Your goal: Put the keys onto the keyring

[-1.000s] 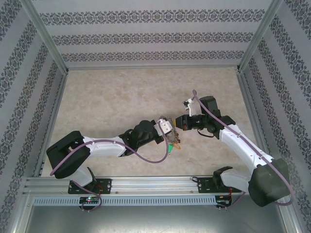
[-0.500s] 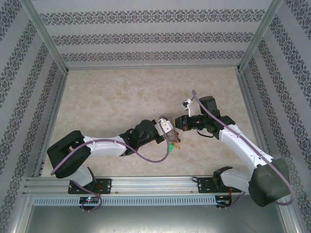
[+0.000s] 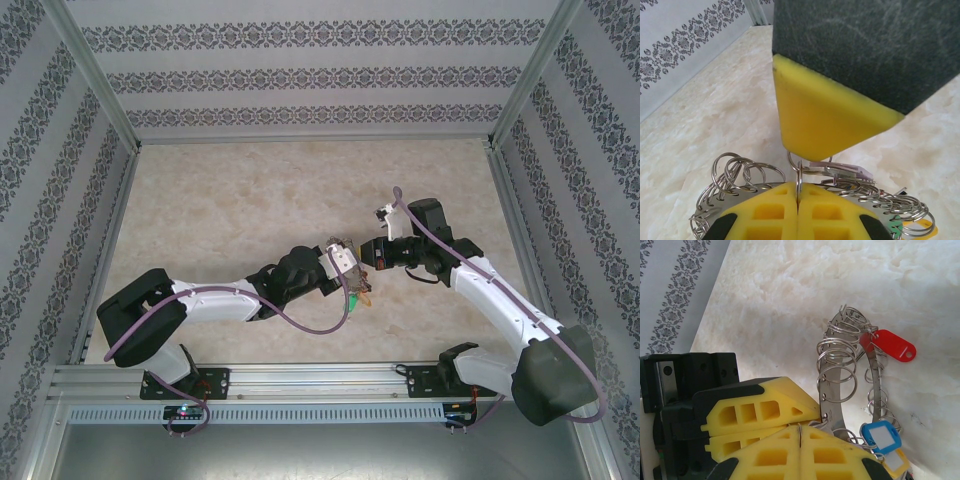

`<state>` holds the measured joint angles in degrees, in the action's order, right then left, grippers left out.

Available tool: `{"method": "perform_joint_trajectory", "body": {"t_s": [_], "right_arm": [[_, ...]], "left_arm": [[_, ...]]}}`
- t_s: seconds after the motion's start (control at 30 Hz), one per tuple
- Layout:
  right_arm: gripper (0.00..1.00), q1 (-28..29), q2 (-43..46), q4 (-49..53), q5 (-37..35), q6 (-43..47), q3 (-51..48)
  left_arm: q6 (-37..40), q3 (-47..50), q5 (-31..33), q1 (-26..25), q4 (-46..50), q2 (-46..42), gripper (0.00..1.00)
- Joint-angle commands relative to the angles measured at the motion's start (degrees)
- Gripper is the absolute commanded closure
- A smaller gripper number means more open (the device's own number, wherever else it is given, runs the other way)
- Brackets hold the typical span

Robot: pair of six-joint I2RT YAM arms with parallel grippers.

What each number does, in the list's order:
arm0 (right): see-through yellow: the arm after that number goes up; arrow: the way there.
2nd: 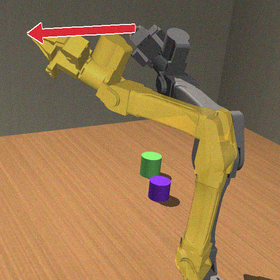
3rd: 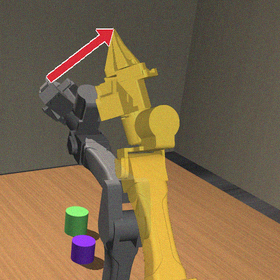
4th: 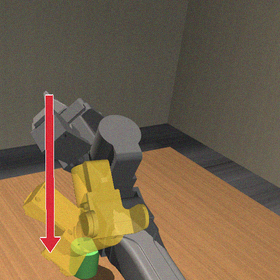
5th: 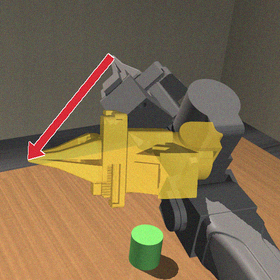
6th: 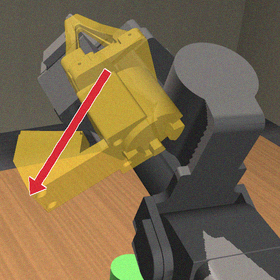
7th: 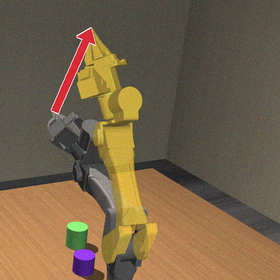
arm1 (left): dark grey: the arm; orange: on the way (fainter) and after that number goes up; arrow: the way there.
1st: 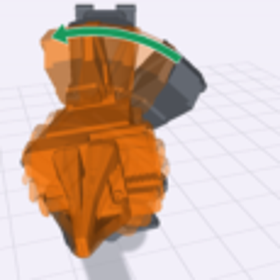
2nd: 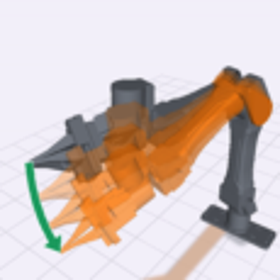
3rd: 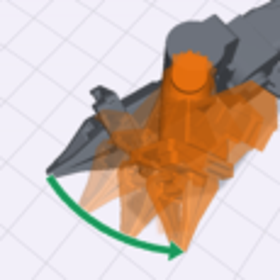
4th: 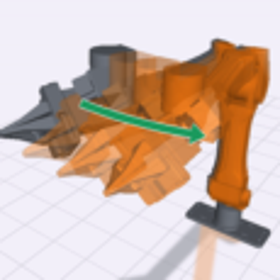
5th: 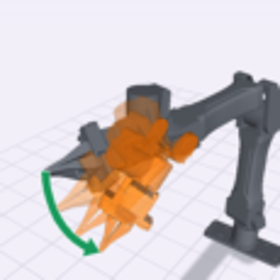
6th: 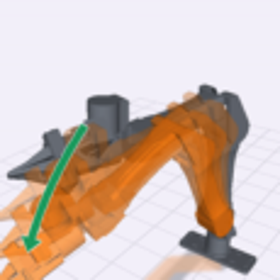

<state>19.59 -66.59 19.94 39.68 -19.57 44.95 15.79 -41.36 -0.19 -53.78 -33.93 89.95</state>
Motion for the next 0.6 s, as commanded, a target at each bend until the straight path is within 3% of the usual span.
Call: {"method": "perform_joint_trajectory", "body": {"t_s": [0.0, 0.57], "right_arm": [[1.0, -1.0, -0.5, -0.2, -2.7, -0.1, -0.6], [1.0, -3.2, -2.1, -1.0, 2.3, -1.5, -0.1]], "left_arm": [[-2.5, 1.1, 0.4, 1.0, -4.4, -1.4, 1.0], [-3.3, 2.5, -2.1, 1.5, -9.2, -1.5, 1.0]]}}
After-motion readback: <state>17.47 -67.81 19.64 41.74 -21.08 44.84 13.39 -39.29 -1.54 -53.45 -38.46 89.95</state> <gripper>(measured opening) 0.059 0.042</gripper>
